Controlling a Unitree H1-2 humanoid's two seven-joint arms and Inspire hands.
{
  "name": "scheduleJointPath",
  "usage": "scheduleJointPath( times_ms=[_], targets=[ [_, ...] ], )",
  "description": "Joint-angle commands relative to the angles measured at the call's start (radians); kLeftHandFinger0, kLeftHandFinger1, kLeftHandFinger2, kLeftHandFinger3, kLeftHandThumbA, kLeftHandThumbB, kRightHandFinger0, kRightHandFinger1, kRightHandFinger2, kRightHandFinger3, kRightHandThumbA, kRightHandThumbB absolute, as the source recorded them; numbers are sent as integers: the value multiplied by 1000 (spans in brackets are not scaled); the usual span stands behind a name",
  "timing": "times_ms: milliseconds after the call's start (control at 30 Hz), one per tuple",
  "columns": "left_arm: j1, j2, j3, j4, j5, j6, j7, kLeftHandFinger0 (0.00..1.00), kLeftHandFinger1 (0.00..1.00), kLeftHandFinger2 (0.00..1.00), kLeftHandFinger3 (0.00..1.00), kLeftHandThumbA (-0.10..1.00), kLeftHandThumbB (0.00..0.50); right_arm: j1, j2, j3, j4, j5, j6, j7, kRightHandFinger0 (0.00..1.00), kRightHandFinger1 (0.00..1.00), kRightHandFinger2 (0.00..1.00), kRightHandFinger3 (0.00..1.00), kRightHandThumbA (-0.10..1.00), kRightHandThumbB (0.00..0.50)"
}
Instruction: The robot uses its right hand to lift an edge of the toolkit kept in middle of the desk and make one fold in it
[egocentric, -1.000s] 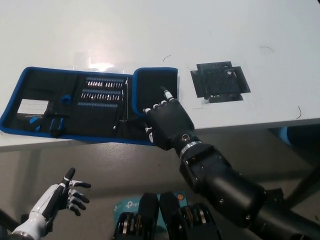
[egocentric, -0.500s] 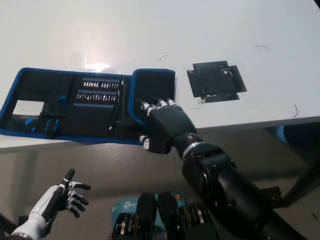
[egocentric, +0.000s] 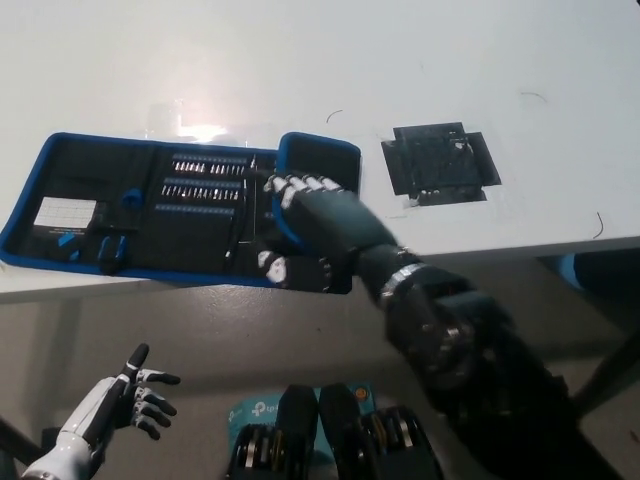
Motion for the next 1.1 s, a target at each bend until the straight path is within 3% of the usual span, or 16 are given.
scheduleJointPath(
  times_ms=[0, 100, 200, 267, 333, 367, 433, 533, 600, 633, 700, 767, 833, 900, 1033, 1067],
  targets=[
    [-1, 14, 11, -13, -2, -16, 0, 395, 404, 391, 587, 1000, 456, -48, -34, -88, -120, 74, 34, 75, 1000, 1000, 1000, 1000, 511, 475],
    [-4, 11, 12, -16, 0, -4, 4, 393, 407, 392, 588, 1000, 458, -39, -72, -187, -187, 106, 34, 116, 1000, 1000, 1000, 1000, 539, 468],
    [-4, 8, 15, -19, 2, 5, 10, 392, 410, 394, 586, 1000, 448, 20, -105, -309, -227, 246, 14, 56, 1000, 1000, 1000, 1000, 420, 400],
    [-1, 8, 17, -19, 0, 4, 9, 394, 412, 397, 590, 1000, 447, 42, -108, -343, -234, 276, -4, 44, 1000, 1000, 1000, 1000, 417, 387],
    [-2, 4, 19, -13, -6, -2, 9, 373, 381, 370, 573, 1000, 453, 142, -117, -435, -243, 340, -35, 1, 1000, 1000, 1000, 1000, 370, 315],
    [-2, 3, 19, -12, -6, -2, 9, 371, 380, 369, 572, 1000, 453, 146, -117, -439, -244, 343, -36, 1, 1000, 1000, 1000, 1000, 368, 315],
    [-1, 4, 18, -3, -2, -10, 10, 368, 388, 368, 558, 1000, 480, 260, -112, -537, -203, 436, -112, -42, 1000, 1000, 1000, 1000, 222, 283],
    [2, 0, 20, -4, -2, -4, 14, 376, 392, 378, 552, 1000, 500, 334, -106, -602, -162, 483, -167, -69, 1000, 1000, 1000, 1000, 171, 273],
    [3, -1, 21, 1, -3, -9, 14, 377, 393, 380, 564, 1000, 500, 365, -112, -614, -142, 478, -218, -91, 871, 1000, 1000, 1000, 174, 251],
    [2, 0, 19, 0, -2, -1, 13, 381, 399, 391, 574, 1000, 495, 413, -112, -648, -103, 476, -252, -129, 843, 1000, 1000, 1000, 287, 260],
    [3, -2, 22, 2, -6, -4, 12, 385, 402, 397, 577, 1000, 481, 449, -110, -692, -40, 513, -340, -167, 888, 1000, 1000, 1000, 292, 253],
    [2, -2, 22, 5, -4, -20, 15, 383, 396, 382, 572, 1000, 495, 473, -101, -732, 21, 532, -418, -217, 832, 999, 1000, 1000, 250, 246],
    [1, -4, 22, 6, -2, -14, 18, 386, 395, 381, 575, 1000, 500, 489, -92, -783, 82, 597, -461, -226, 827, 933, 1000, 1000, 221, 218],
    [1, -2, 24, 11, -3, -20, 16, 383, 393, 381, 566, 1000, 495, 501, -85, -823, 135, 632, -491, -241, 699, 829, 911, 1000, 145, 185],
    [5, -1, 25, 6, 1, -20, 21, 367, 382, 375, 561, 1000, 500, 512, -92, -861, 227, 663, -547, -251, 691, 775, 839, 1000, 107, 160],
    [7, 0, 26, 9, 0, -25, 20, 371, 382, 386, 572, 1000, 500, 513, -92, -869, 270, 664, -565, -261, 617, 697, 796, 1000, 67, 136]
  ],
)
